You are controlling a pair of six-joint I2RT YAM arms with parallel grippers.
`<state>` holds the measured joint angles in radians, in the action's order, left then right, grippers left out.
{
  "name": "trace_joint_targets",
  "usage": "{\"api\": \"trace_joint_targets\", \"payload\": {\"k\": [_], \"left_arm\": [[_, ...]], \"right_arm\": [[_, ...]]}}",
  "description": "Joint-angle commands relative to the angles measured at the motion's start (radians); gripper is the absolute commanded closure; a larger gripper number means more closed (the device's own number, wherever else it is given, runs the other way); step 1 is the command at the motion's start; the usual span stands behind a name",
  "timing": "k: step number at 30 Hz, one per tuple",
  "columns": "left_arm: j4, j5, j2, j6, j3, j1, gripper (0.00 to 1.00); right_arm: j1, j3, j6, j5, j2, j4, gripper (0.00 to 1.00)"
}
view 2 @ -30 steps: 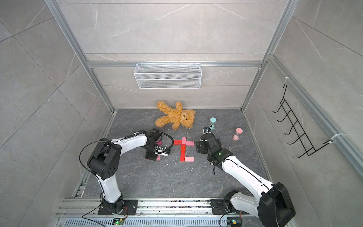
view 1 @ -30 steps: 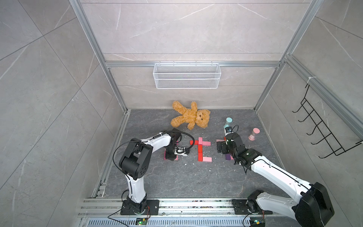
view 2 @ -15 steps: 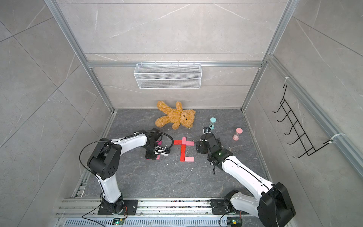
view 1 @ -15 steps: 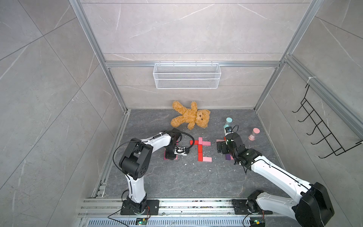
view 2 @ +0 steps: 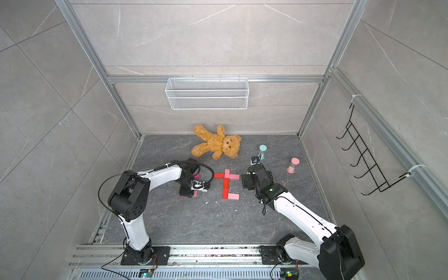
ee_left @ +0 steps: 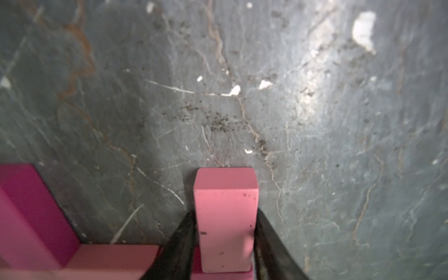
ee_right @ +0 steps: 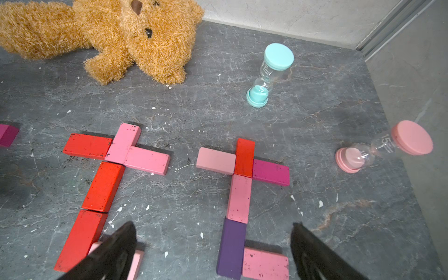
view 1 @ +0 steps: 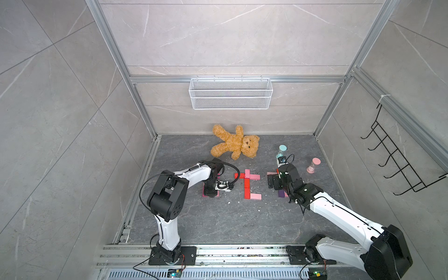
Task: Assemble the letter t with building blocks
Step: Assemble the building block at the center of the board.
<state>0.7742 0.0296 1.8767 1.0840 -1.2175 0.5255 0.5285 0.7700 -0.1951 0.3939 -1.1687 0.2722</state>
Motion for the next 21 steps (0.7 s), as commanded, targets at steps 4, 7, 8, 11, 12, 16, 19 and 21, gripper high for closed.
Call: {"api": "trace_joint_targets", "payload": {"k": [4, 7, 8, 11, 12, 16, 19, 21], "left_arm": [[0.034, 0.005, 0.033, -0.014, -0.019, -0.007, 0.01], [0.032, -0.008, 0.033, -0.023, -0.027, -0.008, 0.01], [0.033, -0.014, 0.031, -0.029, -0.032, -0.007, 0.0], [0.038, -0.048, 0.015, -0.048, -0.05, -0.007, 0.01], [0.04, -0.062, 0.006, -0.055, -0.055, -0.007, 0.01], [0.028, -0.081, -0.037, -0.067, -0.055, -0.007, 0.01], [0.027, -0.11, -0.082, -0.077, -0.054, -0.007, 0.01], [0.027, -0.121, -0.112, -0.083, -0.054, -0.007, 0.0]], "right_arm": [[-0.002, 0.0, -0.012, 0.014, -0.003, 0.015, 0.0], [-0.002, -0.001, -0.013, 0.014, -0.002, 0.013, 0.0], [-0.002, -0.001, -0.013, 0.015, -0.003, 0.012, 0.0], [-0.002, -0.002, -0.012, 0.014, -0.005, 0.008, 0.0], [-0.003, -0.001, -0.013, 0.015, -0.006, 0.008, 0.0], [-0.003, -0.002, -0.013, 0.015, -0.01, 0.007, 0.0], [-0.002, 0.003, -0.012, 0.015, -0.014, 0.005, 0.0], [-0.002, 0.007, -0.012, 0.015, -0.018, 0.005, 0.0]]}}
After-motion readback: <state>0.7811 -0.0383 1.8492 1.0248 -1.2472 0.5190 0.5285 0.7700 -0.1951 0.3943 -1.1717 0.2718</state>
